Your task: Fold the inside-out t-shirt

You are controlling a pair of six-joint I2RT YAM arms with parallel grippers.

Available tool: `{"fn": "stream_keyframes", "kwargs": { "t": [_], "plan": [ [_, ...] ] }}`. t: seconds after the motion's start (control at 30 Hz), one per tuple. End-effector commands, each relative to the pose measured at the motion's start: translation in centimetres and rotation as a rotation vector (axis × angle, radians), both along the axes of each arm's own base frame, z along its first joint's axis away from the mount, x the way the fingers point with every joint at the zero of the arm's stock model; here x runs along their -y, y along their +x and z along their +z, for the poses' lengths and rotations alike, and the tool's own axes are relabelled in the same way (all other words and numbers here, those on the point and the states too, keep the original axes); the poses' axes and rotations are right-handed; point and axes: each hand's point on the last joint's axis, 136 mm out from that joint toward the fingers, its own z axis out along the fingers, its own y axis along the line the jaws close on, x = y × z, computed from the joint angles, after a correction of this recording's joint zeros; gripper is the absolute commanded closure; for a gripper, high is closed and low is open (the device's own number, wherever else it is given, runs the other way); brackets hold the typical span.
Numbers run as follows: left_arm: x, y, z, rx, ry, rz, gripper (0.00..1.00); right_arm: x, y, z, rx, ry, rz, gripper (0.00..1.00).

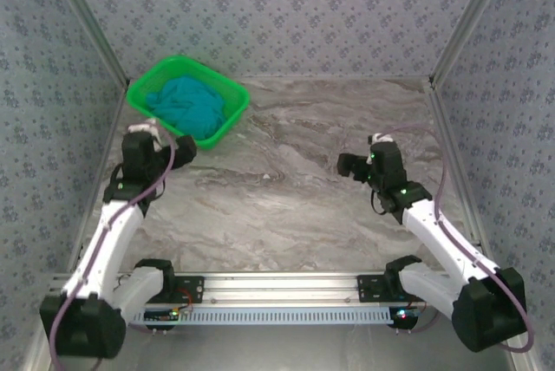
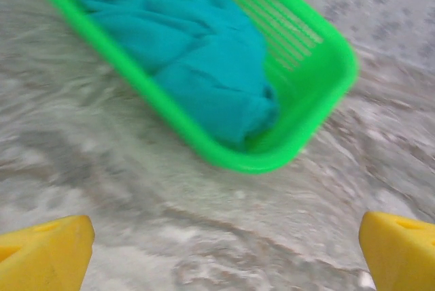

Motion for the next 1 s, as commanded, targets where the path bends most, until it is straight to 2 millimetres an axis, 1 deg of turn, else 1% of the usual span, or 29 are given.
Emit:
{"fn": "stream_keyframes", "kwargs": {
  "t": [0.0,0.03,0.1,0.13,0.2,0.23,0.27,0.3,0.4,0.47,0.5,0.6,0.67,0.73,0.77,0.87,0.93,0.97],
  "plan": [
    [6.4,1.1,1.0,-0.061,0.019,-0.301,0.00,-0.9,-1.3,-0.5,0.001,-0.058,0.054,0.00],
    [8.2,1.6,0.8,-0.082,0.062,-0.378,0.00,-1.0,-1.6,-0.7,-0.001,-0.064,0.063,0.00],
    [10.7,2.7,-0.1,-0.125,0.127,-0.475,0.00,-1.1,-2.0,-1.0,-0.008,-0.067,0.070,0.00],
    [11.5,3.2,-1.0,-0.153,0.157,-0.510,0.00,-0.9,-2.1,-1.1,-0.014,-0.073,0.066,0.00],
    [12.0,4.5,-2.6,-0.188,0.190,-0.535,0.01,-0.5,-2.5,-1.3,-0.031,-0.092,0.067,0.00],
    [11.9,5.3,-3.5,-0.202,0.219,-0.530,0.01,-0.2,-2.7,-1.5,-0.044,-0.104,0.057,0.00],
    [11.6,6.1,-4.0,-0.209,0.256,-0.521,0.01,0.0,-2.9,-1.6,-0.053,-0.113,0.054,0.00],
    [11.4,6.7,-4.8,-0.233,0.289,-0.527,0.03,0.1,-3.2,-1.8,-0.057,-0.116,0.052,0.00],
    [10.5,8.6,-5.7,-0.277,0.363,-0.479,0.08,0.4,-3.7,-2.1,-0.055,-0.109,0.046,0.00],
    [9.7,9.8,-6.2,-0.293,0.384,-0.432,0.08,0.6,-4.0,-2.2,-0.054,-0.110,0.043,0.00],
    [9.1,10.5,-6.2,-0.301,0.367,-0.394,0.08,0.7,-4.2,-2.4,-0.058,-0.112,0.044,0.00],
    [6.9,12.9,-5.0,-0.308,0.241,-0.249,0.07,0.9,-4.7,-2.7,-0.072,-0.117,0.044,0.00],
    [5.6,14.5,-4.4,-0.300,0.190,-0.172,0.08,0.9,-4.7,-2.4,-0.068,-0.113,0.046,0.00],
    [4.8,16.2,-4.8,-0.289,0.180,-0.110,0.08,0.7,-4.9,-2.2,-0.063,-0.110,0.058,0.00],
    [4.5,16.8,-5.2,-0.299,0.186,-0.087,0.08,0.8,-4.9,-2.1,-0.062,-0.110,0.058,0.00],
    [3.3,18.1,-7.8,-0.384,0.237,-0.010,0.08,0.6,-4.8,-1.9,-0.061,-0.107,0.065,0.00],
    [2.6,18.9,-10.2,-0.442,0.255,0.025,0.08,0.4,-4.9,-1.7,-0.066,-0.107,0.079,0.00],
    [2.6,19.3,-11.0,-0.457,0.245,0.027,0.08,0.4,-4.9,-1.5,-0.066,-0.109,0.081,0.00]
  ]
}}
